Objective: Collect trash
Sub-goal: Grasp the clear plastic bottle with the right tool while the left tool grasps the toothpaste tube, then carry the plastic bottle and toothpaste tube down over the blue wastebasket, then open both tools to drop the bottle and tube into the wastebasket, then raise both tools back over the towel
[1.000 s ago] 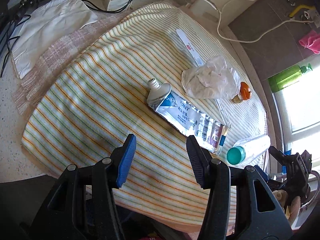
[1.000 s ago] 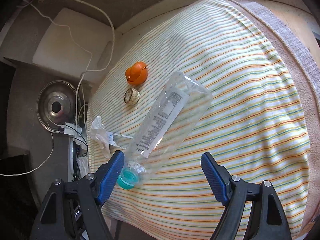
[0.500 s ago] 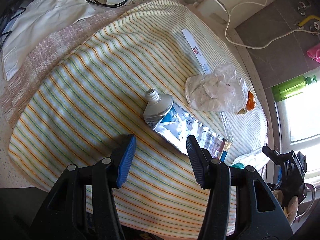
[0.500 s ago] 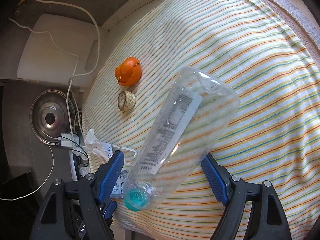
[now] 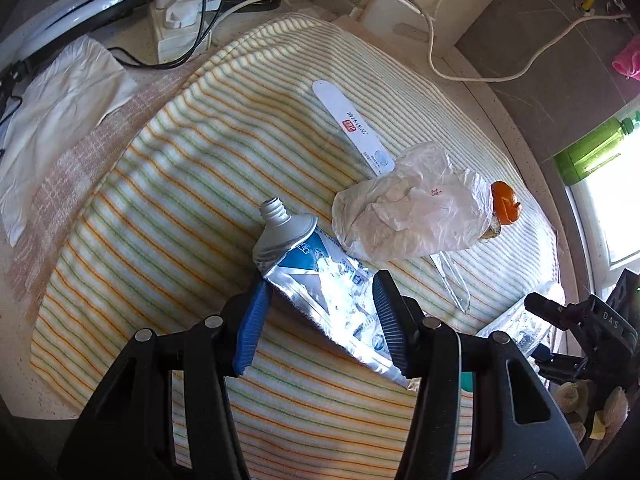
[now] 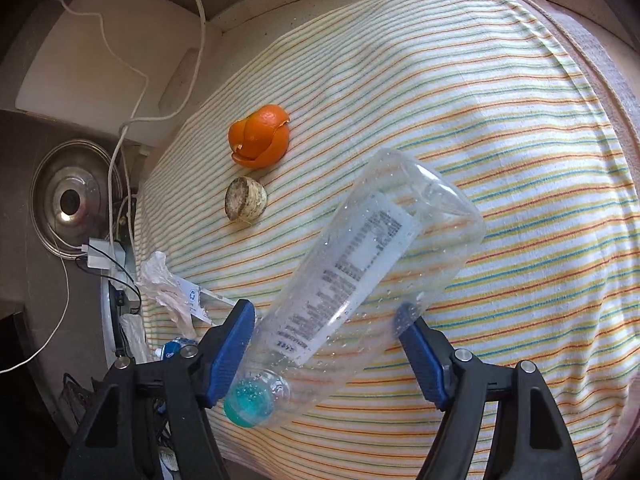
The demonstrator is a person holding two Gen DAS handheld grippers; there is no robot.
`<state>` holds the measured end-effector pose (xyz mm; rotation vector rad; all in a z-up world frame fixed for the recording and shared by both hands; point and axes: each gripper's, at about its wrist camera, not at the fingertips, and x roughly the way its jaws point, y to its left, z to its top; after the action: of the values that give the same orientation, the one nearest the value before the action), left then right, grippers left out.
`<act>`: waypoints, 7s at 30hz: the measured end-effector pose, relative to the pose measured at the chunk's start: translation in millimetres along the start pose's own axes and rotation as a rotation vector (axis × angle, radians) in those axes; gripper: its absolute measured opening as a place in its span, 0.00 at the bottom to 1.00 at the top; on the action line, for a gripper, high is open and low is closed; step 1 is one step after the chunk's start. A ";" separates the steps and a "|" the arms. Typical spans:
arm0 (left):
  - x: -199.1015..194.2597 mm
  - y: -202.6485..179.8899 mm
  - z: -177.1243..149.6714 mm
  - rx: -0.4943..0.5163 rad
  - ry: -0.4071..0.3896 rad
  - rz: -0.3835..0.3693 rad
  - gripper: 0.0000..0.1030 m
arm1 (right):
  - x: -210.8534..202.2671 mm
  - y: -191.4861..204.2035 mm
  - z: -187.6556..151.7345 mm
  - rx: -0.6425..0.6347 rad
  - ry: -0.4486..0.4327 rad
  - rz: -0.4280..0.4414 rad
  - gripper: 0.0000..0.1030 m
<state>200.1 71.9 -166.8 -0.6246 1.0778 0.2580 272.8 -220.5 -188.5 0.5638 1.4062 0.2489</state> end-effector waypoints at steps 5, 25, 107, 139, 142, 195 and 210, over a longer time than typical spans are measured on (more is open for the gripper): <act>12.7 -13.5 5.7 0.040 -0.004 0.036 0.38 | 5.3 12.7 5.5 -0.059 -0.001 -0.043 0.72; 25.7 -34.9 -15.9 0.058 0.077 -0.087 0.22 | 14.9 29.5 12.7 -0.202 0.039 -0.070 0.70; -119.5 77.7 -111.0 0.192 0.025 -0.113 0.00 | -83.9 45.2 -172.3 -0.528 -0.079 -0.023 0.55; -72.8 174.0 -229.8 0.196 0.270 -0.060 0.00 | 4.9 49.4 -324.6 -0.590 0.055 -0.128 0.55; -66.3 179.5 -233.7 0.193 0.282 -0.054 0.00 | 13.0 47.6 -332.3 -0.600 0.056 -0.149 0.55; -27.2 171.9 -223.8 0.227 0.314 0.036 0.01 | 60.5 37.4 -332.0 -0.604 0.080 -0.237 0.57; -77.6 133.6 -181.1 0.260 0.168 0.011 0.25 | -18.6 52.8 -299.0 -0.622 -0.041 -0.130 0.67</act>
<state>-35.0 79.7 -203.6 -0.4116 1.2529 0.0733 -12.5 -118.1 -163.8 -0.0348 1.2341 0.5400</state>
